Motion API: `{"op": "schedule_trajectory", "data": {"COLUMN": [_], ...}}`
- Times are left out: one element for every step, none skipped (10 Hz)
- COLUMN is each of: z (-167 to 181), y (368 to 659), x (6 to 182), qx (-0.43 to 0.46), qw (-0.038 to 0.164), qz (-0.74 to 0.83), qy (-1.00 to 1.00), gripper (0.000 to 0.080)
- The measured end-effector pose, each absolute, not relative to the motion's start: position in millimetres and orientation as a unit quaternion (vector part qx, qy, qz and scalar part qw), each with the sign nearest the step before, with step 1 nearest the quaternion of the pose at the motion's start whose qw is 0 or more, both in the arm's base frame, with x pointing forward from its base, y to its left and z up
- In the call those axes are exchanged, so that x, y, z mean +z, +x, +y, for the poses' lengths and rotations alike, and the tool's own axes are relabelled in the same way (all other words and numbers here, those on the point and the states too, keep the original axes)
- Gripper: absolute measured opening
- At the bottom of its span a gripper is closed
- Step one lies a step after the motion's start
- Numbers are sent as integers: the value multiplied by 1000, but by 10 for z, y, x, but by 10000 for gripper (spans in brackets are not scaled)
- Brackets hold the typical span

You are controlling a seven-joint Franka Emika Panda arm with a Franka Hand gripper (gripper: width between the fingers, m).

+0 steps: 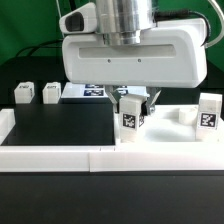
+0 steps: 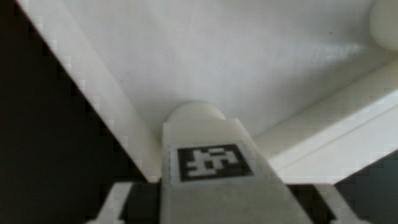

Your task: Assemble square table

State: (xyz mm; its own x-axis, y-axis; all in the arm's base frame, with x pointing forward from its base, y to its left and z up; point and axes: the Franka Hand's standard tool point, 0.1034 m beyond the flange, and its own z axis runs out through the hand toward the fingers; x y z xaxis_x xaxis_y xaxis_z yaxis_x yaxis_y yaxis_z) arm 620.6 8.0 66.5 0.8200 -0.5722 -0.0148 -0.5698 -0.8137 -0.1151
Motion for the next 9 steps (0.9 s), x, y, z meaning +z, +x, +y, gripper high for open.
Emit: {"op": "schedule_trajectory", "data": {"z": [80, 81, 74, 86, 93, 94, 107, 95, 87], "y": [6206, 6208, 6221, 6225, 6226, 6235, 6241, 6255, 6264], "x": [665, 667, 678, 686, 688, 683, 676, 671, 668], "qx": [-9, -6, -3, 1, 7, 14, 24, 35, 45], "qw": [58, 59, 59, 58, 56, 54, 58, 64, 73], "qz": [321, 372, 442, 509, 574, 629, 695, 748, 792], "qy": [-945, -926, -895, -859, -817, -776, -717, -660, -604], "gripper": [294, 294, 294, 294, 294, 294, 294, 294, 294]}}
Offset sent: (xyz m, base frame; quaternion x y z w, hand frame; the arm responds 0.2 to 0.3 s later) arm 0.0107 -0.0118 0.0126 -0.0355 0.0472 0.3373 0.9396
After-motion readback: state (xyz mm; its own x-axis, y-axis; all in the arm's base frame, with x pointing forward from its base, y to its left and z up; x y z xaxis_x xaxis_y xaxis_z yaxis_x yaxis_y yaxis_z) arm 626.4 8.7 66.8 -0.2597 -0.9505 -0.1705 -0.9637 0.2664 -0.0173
